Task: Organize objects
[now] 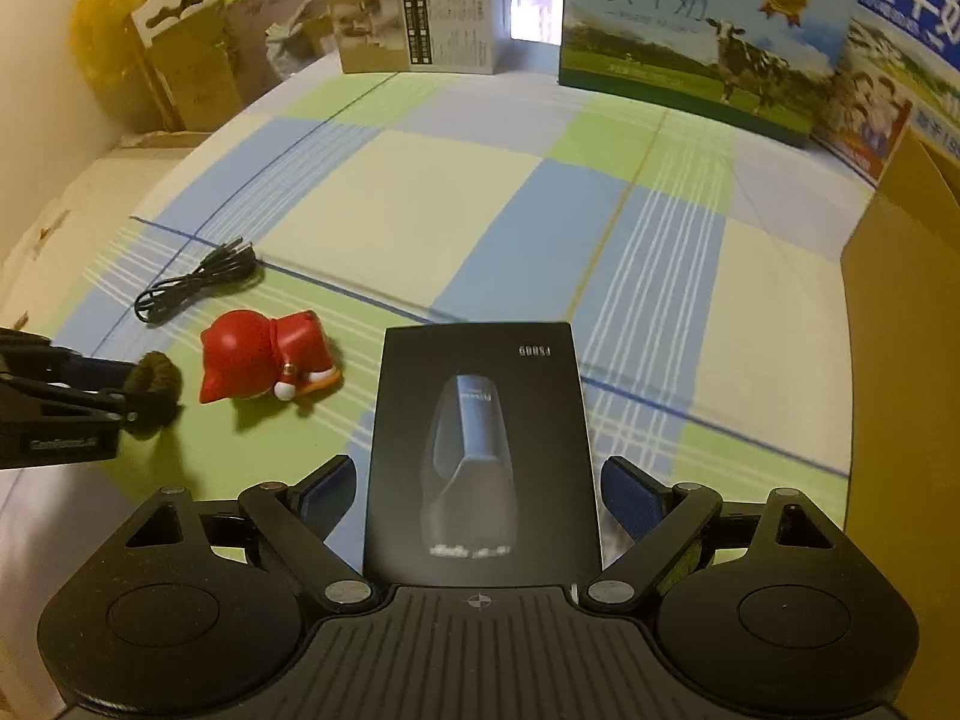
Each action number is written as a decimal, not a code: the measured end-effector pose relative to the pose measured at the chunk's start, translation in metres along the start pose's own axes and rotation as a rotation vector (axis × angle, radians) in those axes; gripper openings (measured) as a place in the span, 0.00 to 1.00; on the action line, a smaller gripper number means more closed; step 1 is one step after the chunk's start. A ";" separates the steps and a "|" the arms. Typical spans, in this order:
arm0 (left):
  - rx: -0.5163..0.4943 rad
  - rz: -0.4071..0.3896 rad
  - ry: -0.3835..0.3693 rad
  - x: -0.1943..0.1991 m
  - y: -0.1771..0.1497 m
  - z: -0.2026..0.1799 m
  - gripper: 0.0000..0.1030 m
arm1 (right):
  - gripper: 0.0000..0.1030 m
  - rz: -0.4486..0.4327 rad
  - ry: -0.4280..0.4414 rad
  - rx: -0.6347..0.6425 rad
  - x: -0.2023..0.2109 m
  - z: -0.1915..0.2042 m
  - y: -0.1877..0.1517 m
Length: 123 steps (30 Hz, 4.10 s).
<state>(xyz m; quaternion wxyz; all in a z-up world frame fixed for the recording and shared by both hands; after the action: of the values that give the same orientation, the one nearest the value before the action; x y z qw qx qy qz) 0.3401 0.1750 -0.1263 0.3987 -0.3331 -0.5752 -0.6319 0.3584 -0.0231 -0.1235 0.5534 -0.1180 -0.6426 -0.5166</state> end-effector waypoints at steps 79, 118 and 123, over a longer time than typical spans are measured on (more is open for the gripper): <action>-0.108 -0.182 -0.199 0.145 -0.025 -0.103 0.18 | 0.74 -0.195 0.051 -0.095 0.170 -0.005 -0.082; -0.324 -0.365 -0.374 0.176 0.059 -0.304 0.18 | 0.74 -0.403 -0.183 -0.245 0.281 -0.187 -0.088; -0.333 -0.365 -0.373 0.170 0.068 -0.320 0.18 | 0.74 -0.390 -0.188 -0.256 0.270 -0.207 -0.083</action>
<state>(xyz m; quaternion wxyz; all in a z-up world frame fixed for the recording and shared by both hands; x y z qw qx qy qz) 0.3344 -0.1650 0.0175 0.1058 -0.3953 -0.5774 -0.7065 0.3237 -0.3378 0.0275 0.3618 -0.1083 -0.6312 -0.6774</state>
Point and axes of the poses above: each gripper's, at about its wrist camera, not at the fingertips, and x roughly against the way its jaws point, z to its left, y to its top, the point moved 1 cm from there along -x, roughly the way its jaws point, and after that the axes turned 7 degrees about y, right-handed, at the moved point
